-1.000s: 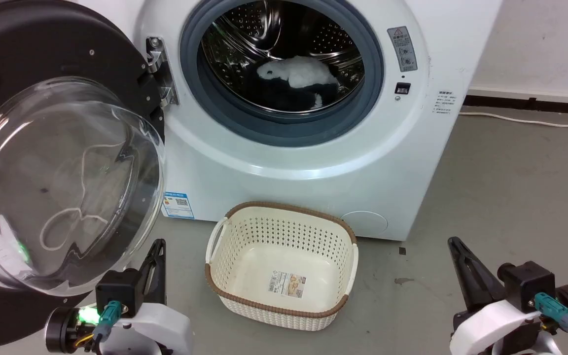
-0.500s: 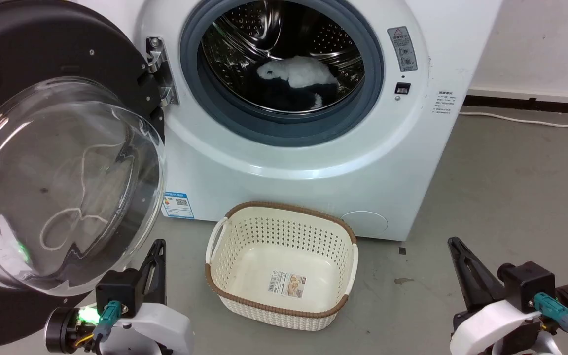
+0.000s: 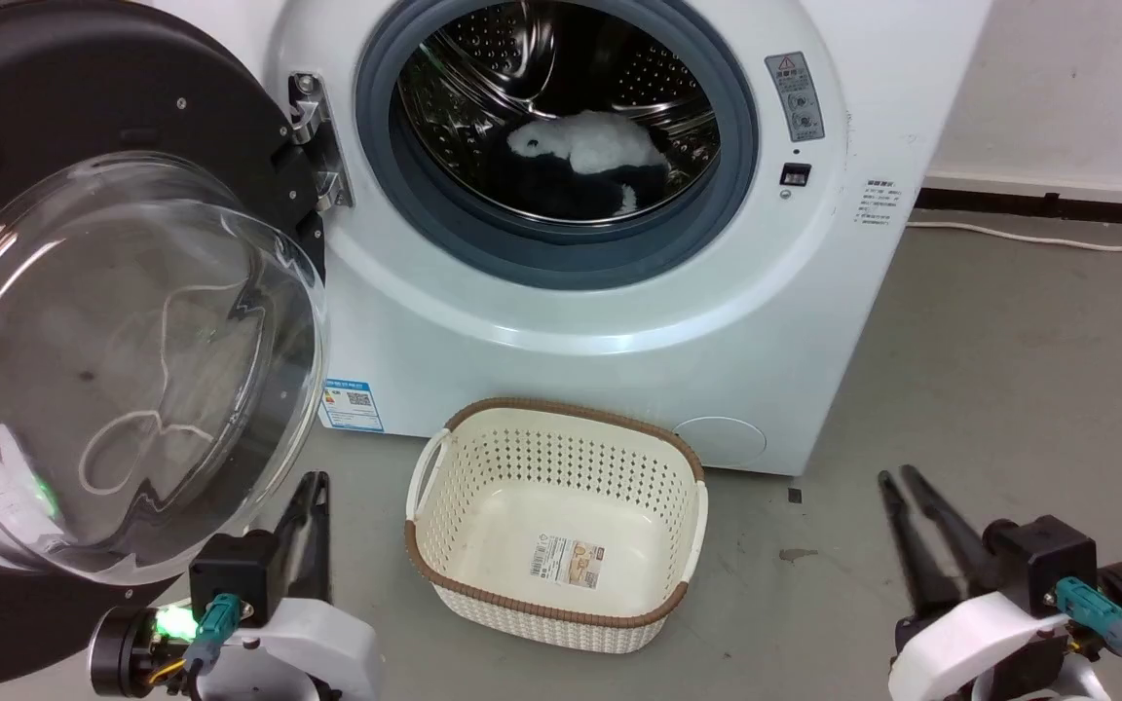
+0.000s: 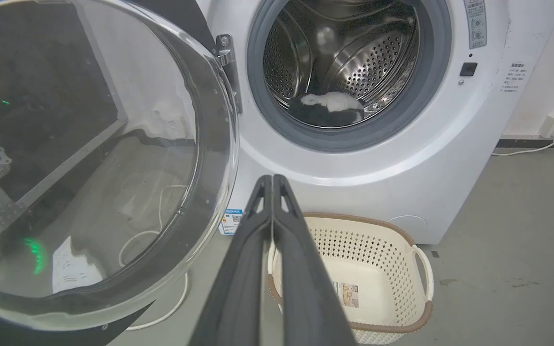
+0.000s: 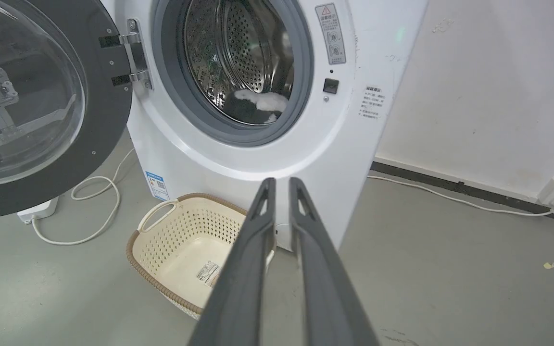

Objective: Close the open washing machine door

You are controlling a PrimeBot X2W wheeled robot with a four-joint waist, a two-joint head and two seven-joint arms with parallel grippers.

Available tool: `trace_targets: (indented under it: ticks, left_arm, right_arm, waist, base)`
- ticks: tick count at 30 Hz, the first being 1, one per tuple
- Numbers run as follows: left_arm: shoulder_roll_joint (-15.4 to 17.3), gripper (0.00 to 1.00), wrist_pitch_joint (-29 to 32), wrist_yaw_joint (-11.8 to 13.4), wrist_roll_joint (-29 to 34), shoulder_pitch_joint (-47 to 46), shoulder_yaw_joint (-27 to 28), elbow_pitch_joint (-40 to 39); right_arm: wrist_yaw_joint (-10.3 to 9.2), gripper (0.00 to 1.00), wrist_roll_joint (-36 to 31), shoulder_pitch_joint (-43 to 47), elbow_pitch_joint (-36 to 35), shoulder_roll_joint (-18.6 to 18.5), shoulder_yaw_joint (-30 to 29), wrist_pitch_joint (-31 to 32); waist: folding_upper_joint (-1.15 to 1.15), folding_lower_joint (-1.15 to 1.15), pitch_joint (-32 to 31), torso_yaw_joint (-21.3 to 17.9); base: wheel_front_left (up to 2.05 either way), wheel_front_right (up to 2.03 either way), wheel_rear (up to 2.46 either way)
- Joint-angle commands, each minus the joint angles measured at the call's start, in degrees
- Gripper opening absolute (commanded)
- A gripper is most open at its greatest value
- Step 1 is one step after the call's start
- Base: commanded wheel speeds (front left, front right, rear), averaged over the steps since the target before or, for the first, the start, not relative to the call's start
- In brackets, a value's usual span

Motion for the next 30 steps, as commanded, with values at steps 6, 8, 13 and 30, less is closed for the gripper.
trace_targets:
  ticks: [6, 8, 13, 30]
  left_arm:
    - [0.0, 1.0, -0.8, 0.0, 0.0, -0.1, -0.6, 0.0]
    - [0.0, 1.0, -1.0, 0.0, 0.0, -0.1, -0.8, 0.1]
    - [0.1, 1.0, -1.6, 0.0, 0.0, -0.1, -1.2, 0.1]
    - [0.4, 1.0, -3.6, 0.2, -0.5, 0.4, -2.2, 0.1]
  right_arm:
    - [0.0, 1.0, 0.7, 0.1, 0.5, 0.0, -0.4, -0.7]
    - [0.0, 1.0, 0.8, 0.1, 0.7, 0.0, -0.4, -1.0]
    - [0.0, 1.0, 1.1, 0.3, 1.2, 0.0, -0.7, -1.6]
    - [0.01, 1.0, 1.9, 0.9, 2.0, 0.1, 0.1, -3.6]
  waist:
    - [0.0, 0.0, 0.0, 0.1]
    - [0.0, 0.0, 0.0, 0.2]
    - [0.0, 0.0, 0.0, 0.9]
    - [0.0, 0.0, -0.3, 7.1]
  base:
    - [0.0, 0.0, 0.0]
    - [0.0, 0.0, 0.0]
    - [0.0, 0.0, 0.0]
    - [0.0, 0.0, 0.0]
